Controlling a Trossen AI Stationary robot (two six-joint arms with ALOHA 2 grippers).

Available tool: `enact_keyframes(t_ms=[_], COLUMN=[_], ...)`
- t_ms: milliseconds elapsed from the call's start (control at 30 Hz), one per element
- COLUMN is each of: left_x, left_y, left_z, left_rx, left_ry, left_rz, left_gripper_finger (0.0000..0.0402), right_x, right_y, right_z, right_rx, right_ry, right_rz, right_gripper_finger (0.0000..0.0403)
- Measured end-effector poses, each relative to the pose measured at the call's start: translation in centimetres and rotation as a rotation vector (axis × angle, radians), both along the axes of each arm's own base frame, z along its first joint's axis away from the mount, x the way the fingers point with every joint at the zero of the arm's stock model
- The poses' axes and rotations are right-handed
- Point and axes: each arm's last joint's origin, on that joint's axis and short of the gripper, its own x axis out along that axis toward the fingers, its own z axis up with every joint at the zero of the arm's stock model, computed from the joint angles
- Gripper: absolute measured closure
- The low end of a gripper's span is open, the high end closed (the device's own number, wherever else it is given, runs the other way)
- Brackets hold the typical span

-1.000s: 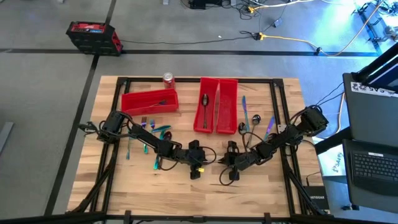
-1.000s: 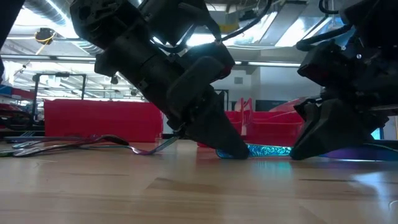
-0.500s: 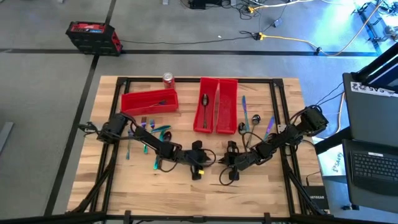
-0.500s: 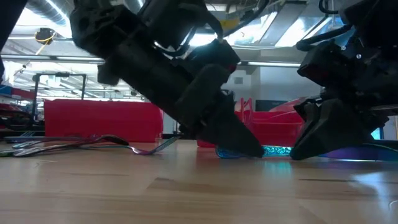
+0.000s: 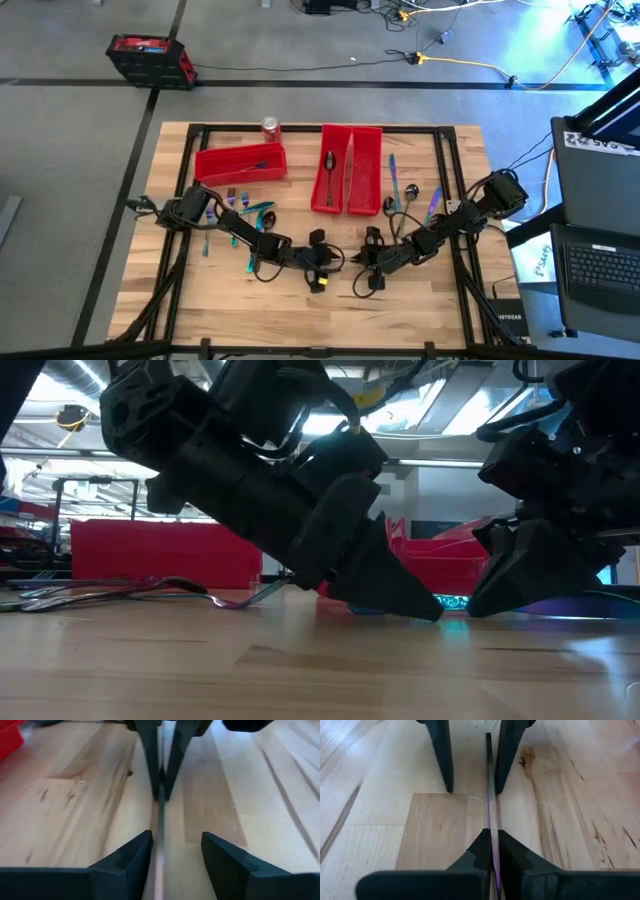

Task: Sort silverware
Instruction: Put the blue table knife into the right red bin

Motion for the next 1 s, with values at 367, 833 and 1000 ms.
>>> enact_keyframes(t_ms=[367, 833, 1000], left_x=[-0.19, -0.13, -0.09], left_y=[0.34, 0.39, 0.34], left_z=[-0.10, -0.86, -0.85], left_rx=[0.025, 0.025, 0.023], left_ry=[-0.014, -0.006, -0.012], left_rz=[0.076, 0.067, 0.052], left_gripper_finger=[0.0239, 0.0297, 0.0336], right_x=[-0.01, -0.01, -0.01], right_y=[0.00, -0.02, -0.02], right_z=[-0.02, -0.02, -0.02], right_rx=[-0.001, -0.001, -0.001], right_ry=[0.001, 0.001, 0.001], right_rz=[0.000, 0.000, 0.000], right_gripper_finger=[0.0400, 0.0400, 0.0400])
